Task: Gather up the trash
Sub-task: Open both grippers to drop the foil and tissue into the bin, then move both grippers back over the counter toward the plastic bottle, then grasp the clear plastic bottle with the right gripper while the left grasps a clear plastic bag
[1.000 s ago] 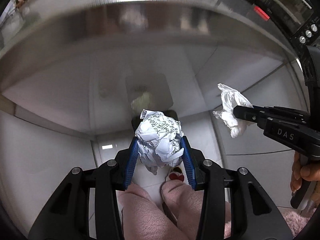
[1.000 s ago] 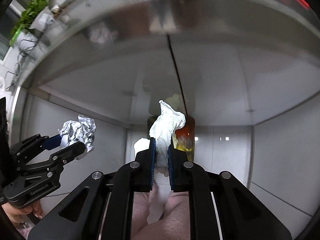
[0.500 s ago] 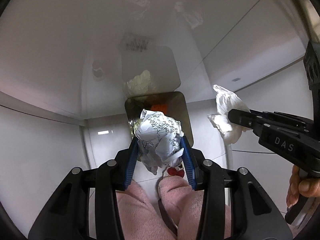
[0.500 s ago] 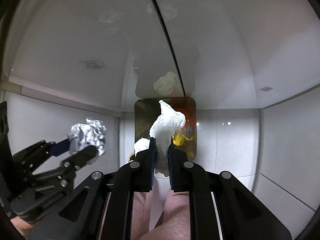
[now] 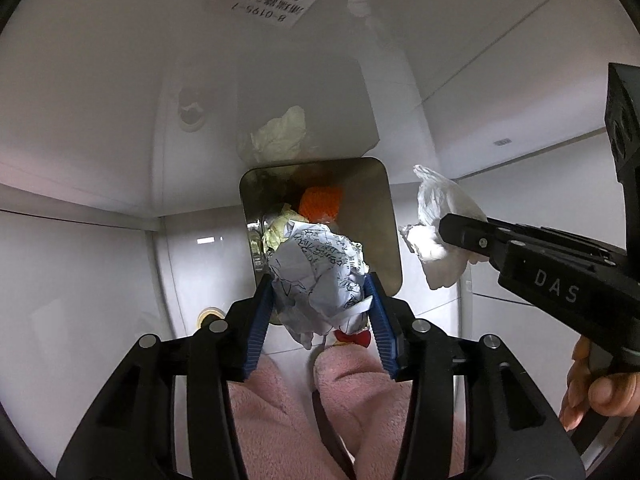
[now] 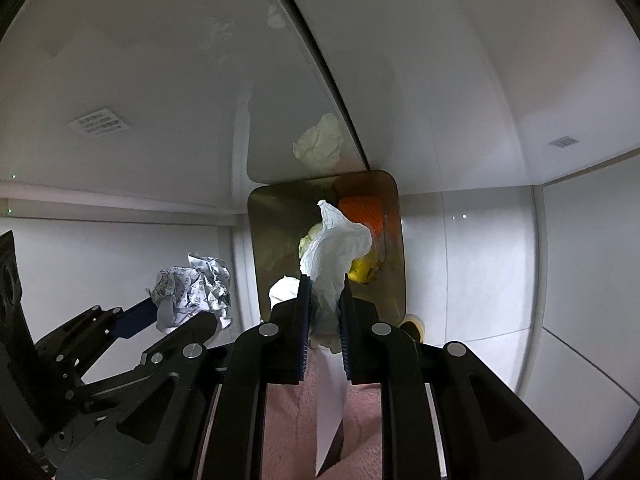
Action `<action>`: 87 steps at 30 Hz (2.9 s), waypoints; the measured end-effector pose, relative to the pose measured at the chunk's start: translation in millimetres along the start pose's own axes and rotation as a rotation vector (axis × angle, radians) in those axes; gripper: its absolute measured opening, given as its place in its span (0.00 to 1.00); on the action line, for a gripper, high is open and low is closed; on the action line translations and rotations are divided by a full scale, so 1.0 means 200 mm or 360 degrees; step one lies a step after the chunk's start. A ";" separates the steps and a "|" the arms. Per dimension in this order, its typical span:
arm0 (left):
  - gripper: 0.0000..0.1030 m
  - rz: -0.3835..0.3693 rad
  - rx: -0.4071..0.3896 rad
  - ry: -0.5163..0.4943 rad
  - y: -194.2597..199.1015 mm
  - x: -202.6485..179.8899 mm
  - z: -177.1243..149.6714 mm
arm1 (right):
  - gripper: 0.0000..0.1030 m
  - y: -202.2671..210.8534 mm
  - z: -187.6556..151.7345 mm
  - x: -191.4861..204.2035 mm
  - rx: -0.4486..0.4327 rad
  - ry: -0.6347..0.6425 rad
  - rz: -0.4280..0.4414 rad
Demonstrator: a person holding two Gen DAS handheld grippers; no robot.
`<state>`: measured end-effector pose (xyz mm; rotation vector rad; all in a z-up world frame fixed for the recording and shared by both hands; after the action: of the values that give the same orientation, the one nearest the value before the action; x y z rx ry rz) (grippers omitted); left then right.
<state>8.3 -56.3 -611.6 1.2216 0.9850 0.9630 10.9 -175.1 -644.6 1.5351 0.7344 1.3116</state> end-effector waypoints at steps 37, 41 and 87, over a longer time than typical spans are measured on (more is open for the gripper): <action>0.92 0.0078 -0.0596 0.0033 1.32 0.19 0.21 | 0.89 1.38 0.10 0.42 -0.0651 0.0409 0.0039; 0.92 0.0089 -0.0721 0.0031 1.55 0.17 0.29 | 0.89 1.63 0.18 0.53 -0.0811 0.0541 0.0037; 0.74 0.0089 -0.0571 -0.0052 1.33 0.04 1.89 | 0.69 1.34 0.99 0.71 -0.0541 0.1097 0.0118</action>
<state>357.7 -132.0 -317.1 0.9639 0.7168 1.1060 199.2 -201.2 -335.6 0.8341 0.8171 1.9392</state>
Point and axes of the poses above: each gripper's, at about its wrist camera, not at the fingertips, and y roughly against the way its jaws point, x to its left, z to its top, the point moved 4 cm from there along -y, roughly the way its jaws point, and after that the axes turned 6 degrees about z, right-handed, at the moved point
